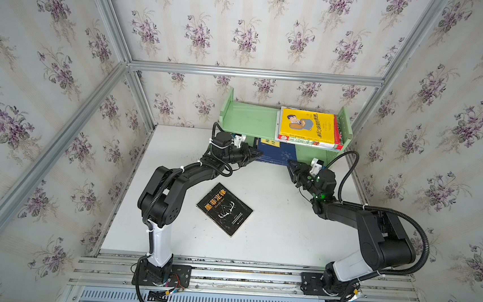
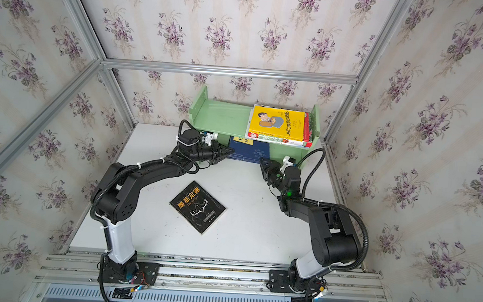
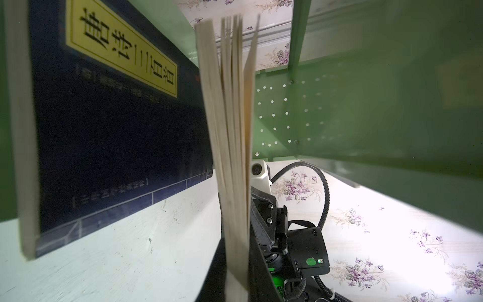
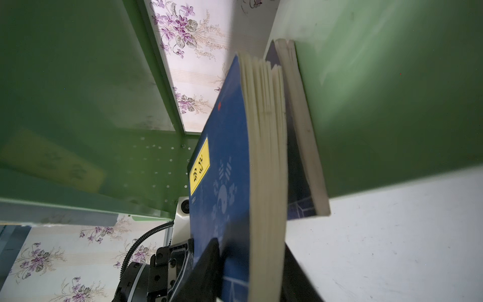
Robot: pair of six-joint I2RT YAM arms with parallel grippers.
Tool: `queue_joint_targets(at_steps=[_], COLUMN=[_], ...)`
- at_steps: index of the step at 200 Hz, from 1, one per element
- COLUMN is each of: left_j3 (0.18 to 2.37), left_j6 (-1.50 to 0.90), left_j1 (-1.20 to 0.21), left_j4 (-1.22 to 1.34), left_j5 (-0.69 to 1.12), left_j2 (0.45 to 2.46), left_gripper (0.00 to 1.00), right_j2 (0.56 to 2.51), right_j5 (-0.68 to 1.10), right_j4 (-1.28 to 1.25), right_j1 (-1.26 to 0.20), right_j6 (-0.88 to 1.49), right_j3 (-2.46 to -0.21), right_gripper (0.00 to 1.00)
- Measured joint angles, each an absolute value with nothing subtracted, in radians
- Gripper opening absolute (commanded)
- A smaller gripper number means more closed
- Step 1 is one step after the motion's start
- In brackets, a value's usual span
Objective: Stacking books/files
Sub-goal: Place the book at the bookshelf.
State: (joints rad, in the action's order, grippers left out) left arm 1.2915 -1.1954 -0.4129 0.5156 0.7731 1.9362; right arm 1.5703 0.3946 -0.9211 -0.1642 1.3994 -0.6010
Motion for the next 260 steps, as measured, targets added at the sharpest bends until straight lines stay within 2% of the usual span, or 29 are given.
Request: queue_joint_targets(at_steps=[32,71,104,125,139,147,160,168,190,237,260], left_j3=[1.287,1.287,1.287,1.287,1.285,1.274,1.243,1.216,1.146,1.064,1.040], left_j6=[-1.198,-1.198,-1.193,-1.194,-1.194,-1.194,-1.213,-1.216,-1.197,-1.070,-1.006], left_j1=[-0.409,-0.406,-0.405,-0.404,-0.404,-0.405,-0.405,-0.405,-0.402,-0.365,-0.336], left_j4=[0.524,0.530,0.526,0.514,0.498,0.495,0.483,0.472,0.440,0.223,0.119], left_j5=[0.780,0.792,0.793,0.787,0.782,0.773,0.752,0.728,0.662,0.514,0.461], left_j2=[1.928,1.927,1.926,1.924,1.914,1.900,1.862,1.832,1.735,1.533,1.455], left_gripper=[0.09,0.09,0.11,0.19,0.31,0.44,0.51,0.60,0.65,0.66,0.73], right_j2=[1.557,1.551,1.553,1.554,1.555,1.557,1.558,1.559,1.565,1.604,1.627], right_j5=[0.387,0.387,0.395,0.406,0.409,0.411,0.414,0.414,0.402,0.373,0.336], right_j4=[-0.934,-0.934,-0.944,-0.971,-0.974,-0.974,-0.974,-0.970,-0.966,-0.980,-1.002], right_j1=[-0.141,-0.124,-0.124,-0.123,-0.123,-0.123,-0.125,-0.125,-0.124,-0.127,-0.144], right_j6=[1.409,1.409,1.411,1.425,1.433,1.434,1.433,1.432,1.426,1.419,1.401], right_j3=[-0.587,-0.581,-0.587,-0.596,-0.596,-0.596,-0.597,-0.602,-0.616,-0.633,-0.649], right_gripper=[0.39,0.35,0.13,0.05,0.04,0.03,0.02,0.02,0.01,0.00,0.00])
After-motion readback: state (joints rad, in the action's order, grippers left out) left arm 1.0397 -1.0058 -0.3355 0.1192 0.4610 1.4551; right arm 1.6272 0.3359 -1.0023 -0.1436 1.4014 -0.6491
